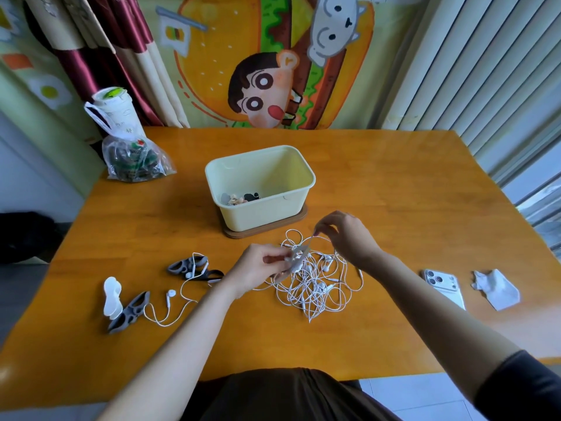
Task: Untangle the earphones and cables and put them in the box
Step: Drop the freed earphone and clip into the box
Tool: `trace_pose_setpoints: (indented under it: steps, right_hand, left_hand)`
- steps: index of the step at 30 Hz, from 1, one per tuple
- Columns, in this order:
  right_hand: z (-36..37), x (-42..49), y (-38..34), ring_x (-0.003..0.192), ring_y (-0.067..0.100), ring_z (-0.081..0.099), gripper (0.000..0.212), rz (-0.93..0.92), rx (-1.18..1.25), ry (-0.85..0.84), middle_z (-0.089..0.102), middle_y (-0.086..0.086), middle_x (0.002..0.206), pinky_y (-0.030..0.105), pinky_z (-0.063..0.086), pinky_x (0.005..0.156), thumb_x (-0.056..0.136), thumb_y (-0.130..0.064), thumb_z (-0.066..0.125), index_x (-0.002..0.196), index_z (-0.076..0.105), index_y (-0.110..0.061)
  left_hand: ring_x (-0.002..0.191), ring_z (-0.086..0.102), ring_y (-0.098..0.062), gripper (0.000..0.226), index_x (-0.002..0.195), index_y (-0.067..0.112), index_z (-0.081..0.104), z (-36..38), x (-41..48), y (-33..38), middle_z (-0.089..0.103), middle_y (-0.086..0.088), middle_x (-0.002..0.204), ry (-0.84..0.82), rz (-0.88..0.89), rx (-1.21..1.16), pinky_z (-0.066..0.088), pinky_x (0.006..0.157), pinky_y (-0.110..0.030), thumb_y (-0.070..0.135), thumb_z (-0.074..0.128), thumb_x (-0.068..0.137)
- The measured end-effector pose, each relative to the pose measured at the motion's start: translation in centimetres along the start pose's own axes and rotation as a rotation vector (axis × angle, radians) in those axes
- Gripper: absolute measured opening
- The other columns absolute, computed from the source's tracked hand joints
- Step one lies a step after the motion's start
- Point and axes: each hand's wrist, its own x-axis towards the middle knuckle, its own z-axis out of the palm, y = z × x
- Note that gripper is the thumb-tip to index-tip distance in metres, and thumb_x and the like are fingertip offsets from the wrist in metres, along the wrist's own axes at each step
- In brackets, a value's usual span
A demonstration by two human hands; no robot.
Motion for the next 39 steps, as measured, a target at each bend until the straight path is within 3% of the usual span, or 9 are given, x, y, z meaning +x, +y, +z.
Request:
trace_pose_setpoints:
  steps: [4,8,14,18,23,26,30,35,39]
  right_hand:
    - [0.6,-0.3,0.2,0.068,0.019,0.058,0.024,0.061,0.119,-0.017,0.065,0.001,0.093,0.026,0.043,0.061,0.097,-0.019,0.049,0.088,0.071,-0.015]
    - [1.0,-0.8,0.1,0.042,0.009,0.034,0.025,0.089,0.185,0.008,0.055,-0.013,0.065,0.018,0.031,0.042,0.098,-0.018,0.047,0.088,0.070,-0.012]
    - [1.2,-1.1,0.5,0.042,0.009,0.033,0.026,0.150,0.219,-0.003,0.049,-0.016,0.061,0.017,0.028,0.040,0.098,-0.020,0.047,0.088,0.069,-0.012]
    - [1.6,-1.3,-0.1,0.045,0.011,0.031,0.026,0.159,0.260,-0.041,0.051,-0.004,0.056,0.020,0.023,0.042,0.098,-0.021,0.046,0.083,0.067,-0.018]
    - [3.8,-2.1,-1.5,0.065,0.030,0.052,0.031,0.139,0.314,-0.112,0.067,0.023,0.089,0.033,0.040,0.059,0.100,-0.025,0.041,0.077,0.061,-0.027]
    - [4.6,-2.5,-2.4,0.059,0.023,0.052,0.031,0.122,0.327,-0.126,0.065,0.016,0.078,0.031,0.038,0.056,0.100,-0.024,0.040,0.080,0.064,-0.024]
    - [4.5,-2.7,-3.5,0.036,0.006,0.034,0.032,0.078,0.321,-0.154,0.039,-0.006,0.050,0.018,0.025,0.041,0.100,-0.019,0.041,0.089,0.069,-0.009]
    - [5.0,-3.7,-3.4,0.035,0.004,0.037,0.035,0.073,0.266,-0.263,0.038,-0.006,0.051,0.017,0.028,0.042,0.101,-0.022,0.038,0.093,0.067,-0.005]
    - [4.8,-3.8,-1.7,0.036,0.005,0.035,0.033,0.145,0.206,-0.291,0.045,-0.010,0.059,0.015,0.026,0.039,0.101,-0.019,0.037,0.097,0.067,-0.005]
  left_hand:
    - [0.090,0.065,-0.020,0.029,0.112,0.008,0.068,0.4,-0.1,0.4,0.069,-0.016,0.111,-0.088,-0.026,-0.302,0.057,0.076,-0.029,0.008,0.065,0.084]
    - [0.089,0.063,-0.026,0.035,0.113,0.008,0.068,0.4,-0.2,0.2,0.066,-0.023,0.112,-0.084,-0.063,-0.381,0.057,0.076,-0.033,0.017,0.065,0.079]
    - [0.081,0.068,-0.022,0.032,0.111,0.005,0.068,0.2,-0.3,0.6,0.071,-0.012,0.097,-0.068,-0.085,-0.502,0.058,0.071,-0.031,0.012,0.063,0.080]
    - [0.078,0.068,-0.020,0.024,0.093,0.018,0.077,0.5,0.1,1.5,0.073,-0.005,0.089,-0.035,-0.042,-0.615,0.058,0.072,-0.033,0.012,0.061,0.077]
    - [0.085,0.063,-0.011,0.026,0.096,0.022,0.076,1.0,1.0,2.8,0.072,0.004,0.094,0.089,0.046,-0.719,0.052,0.080,-0.024,0.013,0.058,0.079]
    - [0.096,0.062,-0.015,0.026,0.107,0.016,0.067,1.2,1.4,2.9,0.071,0.000,0.100,0.188,-0.002,-0.815,0.052,0.084,-0.029,0.008,0.056,0.086]
    - [0.087,0.067,-0.020,0.021,0.104,0.013,0.065,1.2,1.5,2.9,0.073,-0.004,0.088,0.284,-0.055,-0.968,0.052,0.087,-0.043,0.005,0.048,0.095]
    - [0.087,0.064,-0.019,0.020,0.111,0.010,0.061,-0.2,2.1,3.2,0.066,-0.006,0.095,0.426,-0.072,-1.073,0.056,0.069,-0.034,0.008,0.047,0.097]
    - [0.093,0.062,-0.024,0.026,0.119,0.008,0.061,-1.9,2.0,2.9,0.066,-0.009,0.098,0.576,-0.122,-0.956,0.052,0.075,-0.036,0.007,0.052,0.096]
